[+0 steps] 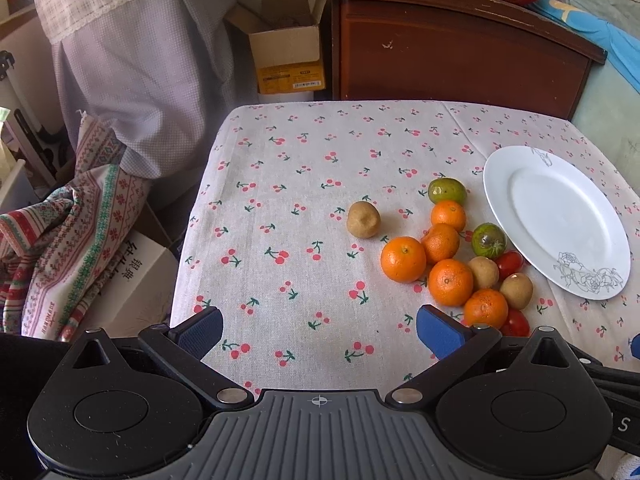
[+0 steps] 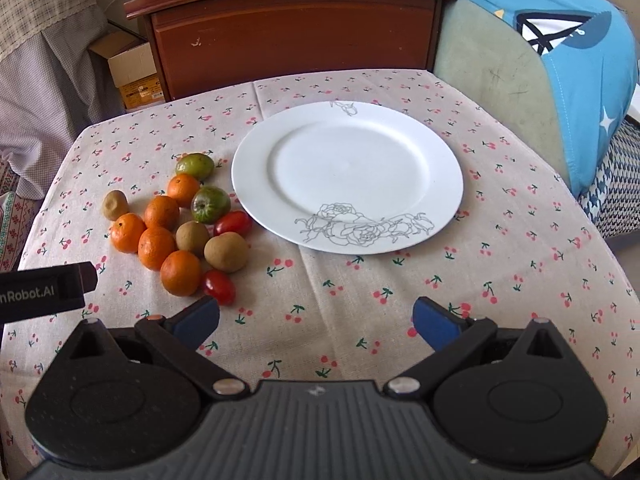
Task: Organize fruits
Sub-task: 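Move both tools toward the fruit cluster beside the white plate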
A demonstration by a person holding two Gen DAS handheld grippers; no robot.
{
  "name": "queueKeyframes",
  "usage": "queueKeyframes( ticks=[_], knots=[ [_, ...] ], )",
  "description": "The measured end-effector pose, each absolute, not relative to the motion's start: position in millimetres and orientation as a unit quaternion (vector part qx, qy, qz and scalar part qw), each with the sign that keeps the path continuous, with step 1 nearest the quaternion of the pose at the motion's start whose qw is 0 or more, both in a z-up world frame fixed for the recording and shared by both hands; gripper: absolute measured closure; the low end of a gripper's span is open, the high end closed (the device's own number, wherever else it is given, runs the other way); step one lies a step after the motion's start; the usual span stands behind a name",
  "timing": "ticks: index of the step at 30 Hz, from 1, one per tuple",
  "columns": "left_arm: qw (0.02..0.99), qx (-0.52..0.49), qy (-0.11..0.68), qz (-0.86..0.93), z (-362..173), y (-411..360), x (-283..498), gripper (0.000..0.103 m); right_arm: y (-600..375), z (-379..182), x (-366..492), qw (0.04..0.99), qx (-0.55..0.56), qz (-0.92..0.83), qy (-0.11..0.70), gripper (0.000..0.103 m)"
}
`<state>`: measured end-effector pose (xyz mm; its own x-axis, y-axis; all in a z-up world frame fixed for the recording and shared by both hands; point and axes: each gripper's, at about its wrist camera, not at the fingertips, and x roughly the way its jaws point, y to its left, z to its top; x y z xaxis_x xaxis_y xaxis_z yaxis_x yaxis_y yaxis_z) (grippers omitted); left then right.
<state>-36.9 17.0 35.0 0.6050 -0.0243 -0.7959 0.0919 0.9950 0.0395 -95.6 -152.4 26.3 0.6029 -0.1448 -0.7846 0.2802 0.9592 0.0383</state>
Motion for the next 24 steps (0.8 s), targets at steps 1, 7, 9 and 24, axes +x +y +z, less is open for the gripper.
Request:
queueKeyframes(
  ticks=[1, 7, 9, 24],
  knots=[
    [0.895, 0.041, 0.443, -0.032, 35.0, 16.1, -38.3, 0.0, -152.8, 27.7, -95.9, 0.891, 0.076, -0.125, 0.43, 0.001],
    [0.895, 0.055, 0.441, -0.034, 34.2, 9.9, -44.5, 0.0, -153.1, 31.5, -94.7, 0.89, 0.079, -0.129, 0.429, 0.001],
    [0.895, 0.057, 0.441, -0.033, 33.8, 9.4, -45.4, 0.0, -152.5, 31.6, -94.2, 0.89, 0.079, -0.128, 0.431, 0.001],
    [0.894, 0.061, 0.444, -0.031, 32.6, 10.0, -47.3, 0.001, -150.2, 30.8, -93.5, 0.887, 0.071, -0.129, 0.438, 0.001]
  ],
)
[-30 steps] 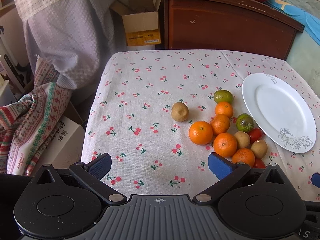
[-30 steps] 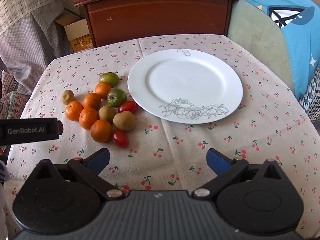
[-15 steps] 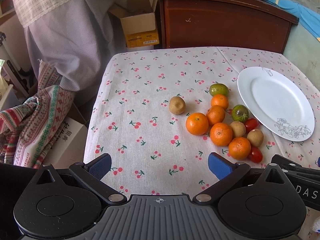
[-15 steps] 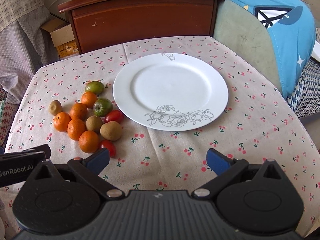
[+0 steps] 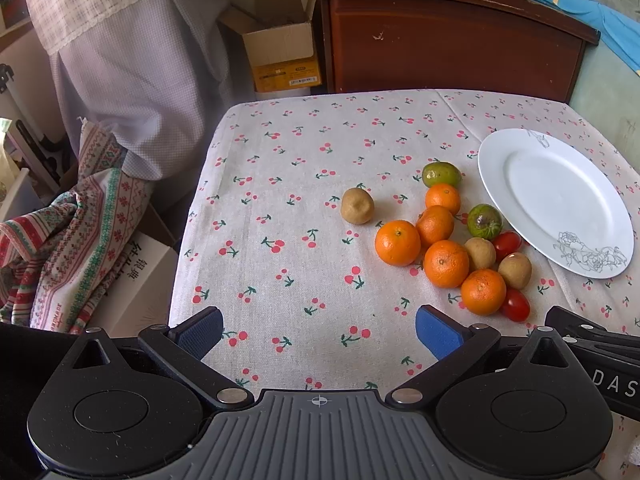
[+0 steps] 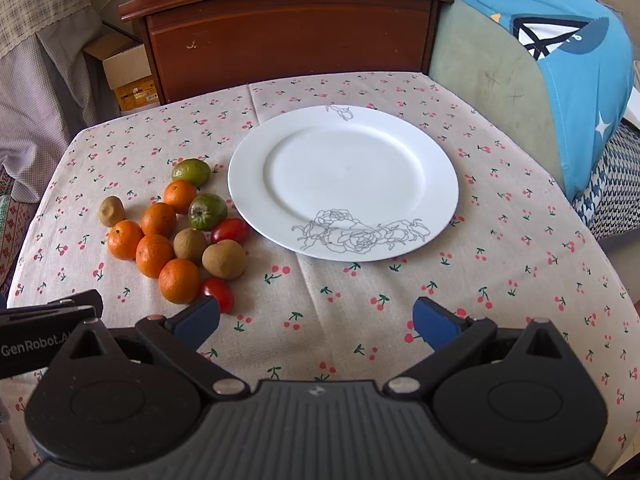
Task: Organize fruits
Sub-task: 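Move both tools toward the fruit cluster beside the white plate, then grasp a mandarin with the left tool while the right tool grasps a red cherry tomato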
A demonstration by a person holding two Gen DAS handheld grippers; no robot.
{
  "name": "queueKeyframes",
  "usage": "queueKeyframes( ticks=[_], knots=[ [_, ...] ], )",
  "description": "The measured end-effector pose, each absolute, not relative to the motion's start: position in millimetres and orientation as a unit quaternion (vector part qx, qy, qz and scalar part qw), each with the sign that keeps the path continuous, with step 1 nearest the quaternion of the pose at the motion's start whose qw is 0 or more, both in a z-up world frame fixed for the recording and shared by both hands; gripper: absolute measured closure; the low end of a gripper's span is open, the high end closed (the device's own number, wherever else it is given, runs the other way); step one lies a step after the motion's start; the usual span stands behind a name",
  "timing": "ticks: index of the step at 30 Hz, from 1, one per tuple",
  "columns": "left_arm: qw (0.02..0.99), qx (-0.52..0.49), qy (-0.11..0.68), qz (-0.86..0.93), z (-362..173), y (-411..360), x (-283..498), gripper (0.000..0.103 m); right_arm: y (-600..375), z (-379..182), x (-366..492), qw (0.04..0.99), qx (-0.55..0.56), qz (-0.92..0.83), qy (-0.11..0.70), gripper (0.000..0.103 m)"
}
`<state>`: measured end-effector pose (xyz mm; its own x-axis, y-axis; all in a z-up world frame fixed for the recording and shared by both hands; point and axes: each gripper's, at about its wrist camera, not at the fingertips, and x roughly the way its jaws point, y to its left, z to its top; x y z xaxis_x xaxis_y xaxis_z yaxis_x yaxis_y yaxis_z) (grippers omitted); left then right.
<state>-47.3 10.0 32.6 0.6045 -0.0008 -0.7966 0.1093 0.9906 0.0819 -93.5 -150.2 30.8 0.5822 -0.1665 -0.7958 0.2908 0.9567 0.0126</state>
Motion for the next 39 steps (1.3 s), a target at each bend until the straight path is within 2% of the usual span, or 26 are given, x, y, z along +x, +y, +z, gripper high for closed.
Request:
queueKeyframes(
  ticks=[19, 26, 28, 32, 37, 39],
  knots=[
    [0.893, 0.051, 0.444, -0.045, 31.6, 11.8, -47.1, 0.001, -152.7, 30.1, -95.7, 0.889, 0.075, -0.122, 0.435, 0.001],
    [0.901, 0.027, 0.431, -0.045, 35.4, 29.7, -44.9, 0.002, -169.7, 35.1, -112.7, 0.906, 0.118, -0.069, 0.4, 0.003],
    [0.901, 0.02, 0.431, -0.038, 33.6, 36.4, -43.3, 0.002, -173.2, 34.7, -117.2, 0.91, 0.129, -0.052, 0.391, 0.005],
    [0.903, 0.011, 0.428, -0.029, 30.6, 44.4, -41.9, 0.002, -171.3, 29.7, -118.7, 0.912, 0.14, -0.022, 0.384, 0.018],
    [0.907, 0.001, 0.42, -0.034, 28.8, 46.7, -41.8, 0.009, -159.3, 22.2, -115.3, 0.918, 0.132, 0.015, 0.375, 0.031],
    [0.909, 0.0, 0.414, -0.041, 28.5, 45.7, -41.9, 0.011, -154.4, 20.0, -113.4, 0.92, 0.124, 0.027, 0.37, 0.041]
  ],
)
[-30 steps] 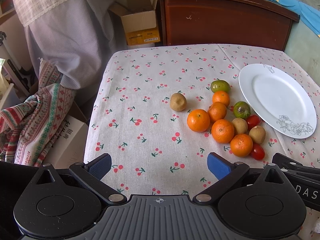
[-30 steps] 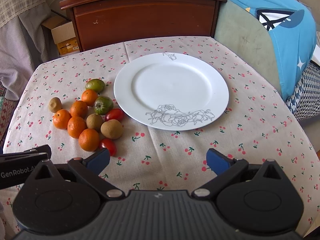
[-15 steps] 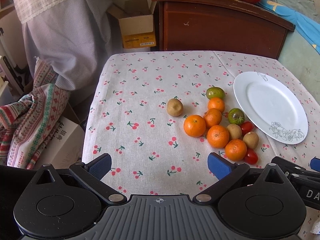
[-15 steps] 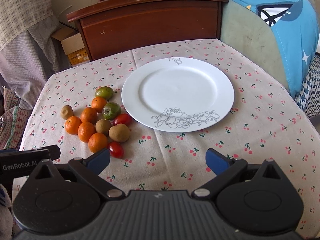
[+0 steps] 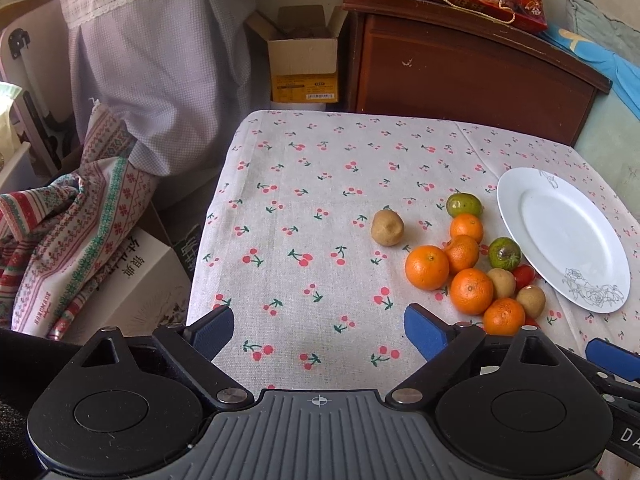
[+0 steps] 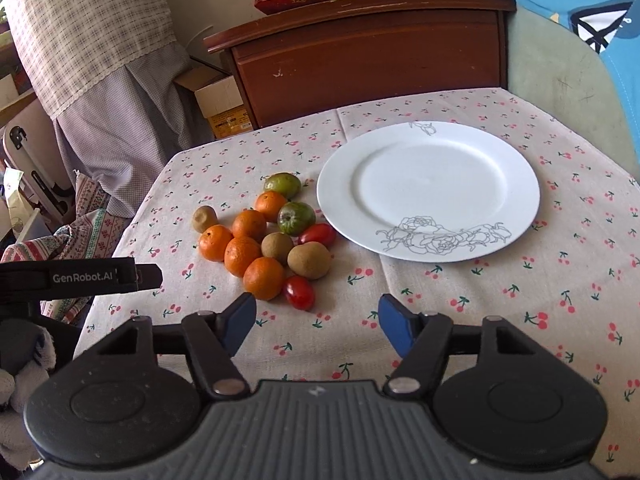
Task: Organize fruits
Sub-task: 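Grasp a mandarin with the left tool while the right tool grasps a red cherry tomato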
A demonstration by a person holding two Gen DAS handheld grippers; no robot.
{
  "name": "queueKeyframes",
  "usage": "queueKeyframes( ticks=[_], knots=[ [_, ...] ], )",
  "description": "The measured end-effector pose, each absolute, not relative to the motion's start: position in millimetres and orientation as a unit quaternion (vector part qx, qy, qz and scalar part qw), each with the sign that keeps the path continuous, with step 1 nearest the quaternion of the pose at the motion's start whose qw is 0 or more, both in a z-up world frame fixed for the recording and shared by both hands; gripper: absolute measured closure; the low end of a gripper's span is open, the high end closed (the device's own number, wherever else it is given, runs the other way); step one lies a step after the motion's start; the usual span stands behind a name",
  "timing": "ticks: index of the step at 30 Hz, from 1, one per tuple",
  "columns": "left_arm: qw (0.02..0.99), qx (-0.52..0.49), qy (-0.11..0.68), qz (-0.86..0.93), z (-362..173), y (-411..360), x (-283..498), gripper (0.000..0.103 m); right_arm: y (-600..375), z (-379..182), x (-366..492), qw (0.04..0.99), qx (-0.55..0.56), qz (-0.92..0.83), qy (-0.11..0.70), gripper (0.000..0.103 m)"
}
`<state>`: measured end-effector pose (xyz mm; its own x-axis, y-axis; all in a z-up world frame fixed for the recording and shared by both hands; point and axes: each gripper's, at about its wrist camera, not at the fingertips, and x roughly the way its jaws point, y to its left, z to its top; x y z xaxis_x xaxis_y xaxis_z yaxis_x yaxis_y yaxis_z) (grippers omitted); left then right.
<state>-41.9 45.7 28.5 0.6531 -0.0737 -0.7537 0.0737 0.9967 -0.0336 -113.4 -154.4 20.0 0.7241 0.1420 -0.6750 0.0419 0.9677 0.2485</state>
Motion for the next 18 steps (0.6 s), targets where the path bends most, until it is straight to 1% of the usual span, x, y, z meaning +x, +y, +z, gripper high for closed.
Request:
queueKeyframes(
  ticks=[3, 5, 8, 9, 13, 18],
  knots=[
    [0.911, -0.008, 0.409, -0.059, 27.5, 43.7, -41.3, 0.02, -147.9, 17.0, -111.8, 0.926, 0.108, 0.041, 0.36, 0.05],
    [0.911, -0.012, 0.406, -0.072, 25.7, 40.9, -40.7, 0.03, -144.9, 14.3, -109.9, 0.927, 0.099, 0.045, 0.359, 0.055],
    [0.913, -0.01, 0.4, -0.082, 23.5, 35.8, -39.1, 0.034, -143.7, 9.4, -107.0, 0.927, 0.095, 0.047, 0.36, 0.063],
    [0.913, -0.012, 0.399, -0.085, 23.1, 35.0, -38.4, 0.035, -143.7, 8.1, -106.1, 0.927, 0.094, 0.046, 0.36, 0.066],
    [0.914, -0.016, 0.391, -0.103, 20.0, 28.1, -33.7, 0.036, -145.4, 3.8, -103.7, 0.927, 0.093, 0.042, 0.361, 0.069],
    [0.915, -0.012, 0.384, -0.121, 15.2, 20.4, -27.3, 0.037, -145.7, 1.1, -102.1, 0.927, 0.095, 0.046, 0.36, 0.076]
  ],
)
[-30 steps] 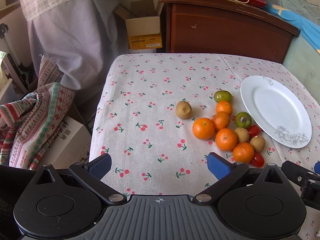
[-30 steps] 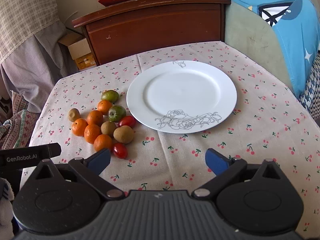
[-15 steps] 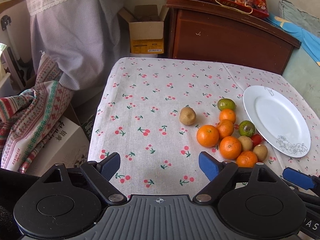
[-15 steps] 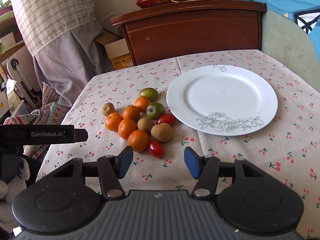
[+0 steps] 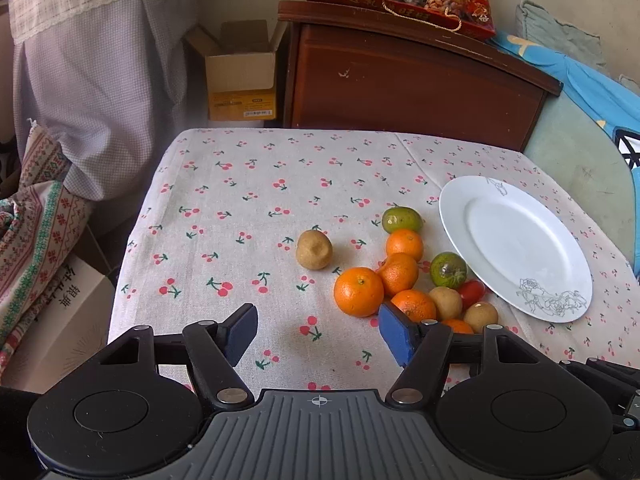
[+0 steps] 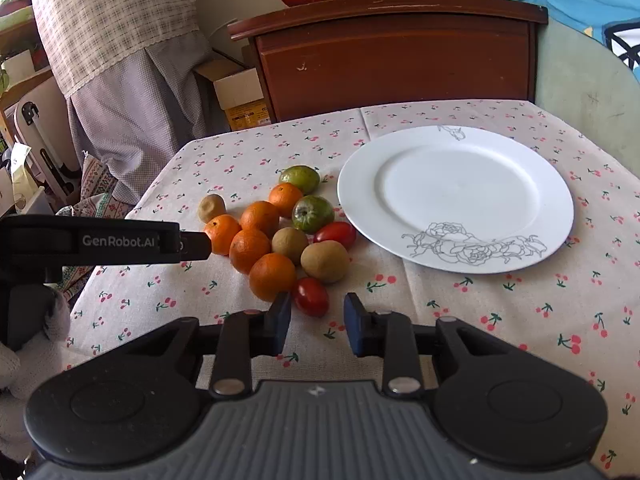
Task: Organize fruits
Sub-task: 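Grasp a mandarin with the left tool while the right tool grasps a red cherry tomato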
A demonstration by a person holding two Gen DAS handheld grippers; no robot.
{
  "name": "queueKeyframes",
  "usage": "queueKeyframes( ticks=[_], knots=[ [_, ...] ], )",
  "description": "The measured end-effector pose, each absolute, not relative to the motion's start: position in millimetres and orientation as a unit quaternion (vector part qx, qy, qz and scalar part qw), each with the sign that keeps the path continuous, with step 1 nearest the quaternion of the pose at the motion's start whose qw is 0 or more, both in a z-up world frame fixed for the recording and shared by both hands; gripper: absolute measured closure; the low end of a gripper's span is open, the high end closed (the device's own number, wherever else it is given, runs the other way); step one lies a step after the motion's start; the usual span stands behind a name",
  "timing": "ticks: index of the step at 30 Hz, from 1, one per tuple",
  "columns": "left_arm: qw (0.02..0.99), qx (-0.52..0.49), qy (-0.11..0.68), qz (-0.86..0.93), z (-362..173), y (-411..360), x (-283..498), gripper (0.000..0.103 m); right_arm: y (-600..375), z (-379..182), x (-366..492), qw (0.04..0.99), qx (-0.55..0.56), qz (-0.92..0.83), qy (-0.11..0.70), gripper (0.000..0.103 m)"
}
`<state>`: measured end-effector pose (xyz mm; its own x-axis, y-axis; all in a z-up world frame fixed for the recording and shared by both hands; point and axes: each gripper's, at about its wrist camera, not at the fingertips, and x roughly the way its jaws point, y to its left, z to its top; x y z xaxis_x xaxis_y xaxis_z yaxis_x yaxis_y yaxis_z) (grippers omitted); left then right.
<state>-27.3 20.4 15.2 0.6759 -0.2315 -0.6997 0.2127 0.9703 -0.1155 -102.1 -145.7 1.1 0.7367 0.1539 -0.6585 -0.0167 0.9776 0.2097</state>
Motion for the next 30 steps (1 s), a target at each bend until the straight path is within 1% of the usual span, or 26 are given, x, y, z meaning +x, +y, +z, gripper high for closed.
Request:
queueKeyframes(
  ticks=[2, 4, 12, 16, 18, 20, 23, 28, 30],
  knots=[
    [0.916, -0.01, 0.381, -0.125, 12.8, 18.6, -25.4, 0.038, -145.9, 0.6, -101.2, 0.927, 0.097, 0.047, 0.359, 0.077],
    [0.914, -0.011, 0.385, -0.128, 9.5, 17.3, -21.7, 0.043, -145.3, 0.3, -100.1, 0.928, 0.099, 0.048, 0.357, 0.077],
    [0.914, -0.028, 0.381, -0.136, 0.8, 16.1, -11.8, 0.047, -143.3, -0.7, -97.8, 0.93, 0.094, 0.046, 0.353, 0.078],
    [0.916, -0.02, 0.374, -0.141, 0.3, 13.0, -12.4, 0.049, -143.1, -0.9, -97.6, 0.93, 0.092, 0.046, 0.352, 0.078],
    [0.917, -0.021, 0.371, -0.145, -0.1, 13.1, -12.5, 0.052, -142.6, -0.8, -97.6, 0.93, 0.091, 0.047, 0.352, 0.082],
    [0.917, -0.021, 0.369, -0.15, -0.5, 12.4, -12.9, 0.057, -142.0, -0.8, -97.7, 0.93, 0.089, 0.046, 0.353, 0.084],
    [0.919, -0.015, 0.365, -0.151, -1.2, 9.2, -12.6, 0.059, -142.0, -0.7, -97.4, 0.93, 0.089, 0.045, 0.353, 0.084],
    [0.921, -0.007, 0.36, -0.151, -2.7, 6.5, -12.4, 0.059, -142.1, -0.9, -96.5, 0.93, 0.087, 0.045, 0.354, 0.084],
    [0.921, 0.001, 0.358, -0.153, -3.5, 4.4, -14.1, 0.063, -142.1, -0.9, -96.5, 0.93, 0.087, 0.044, 0.354, 0.084]
  ],
)
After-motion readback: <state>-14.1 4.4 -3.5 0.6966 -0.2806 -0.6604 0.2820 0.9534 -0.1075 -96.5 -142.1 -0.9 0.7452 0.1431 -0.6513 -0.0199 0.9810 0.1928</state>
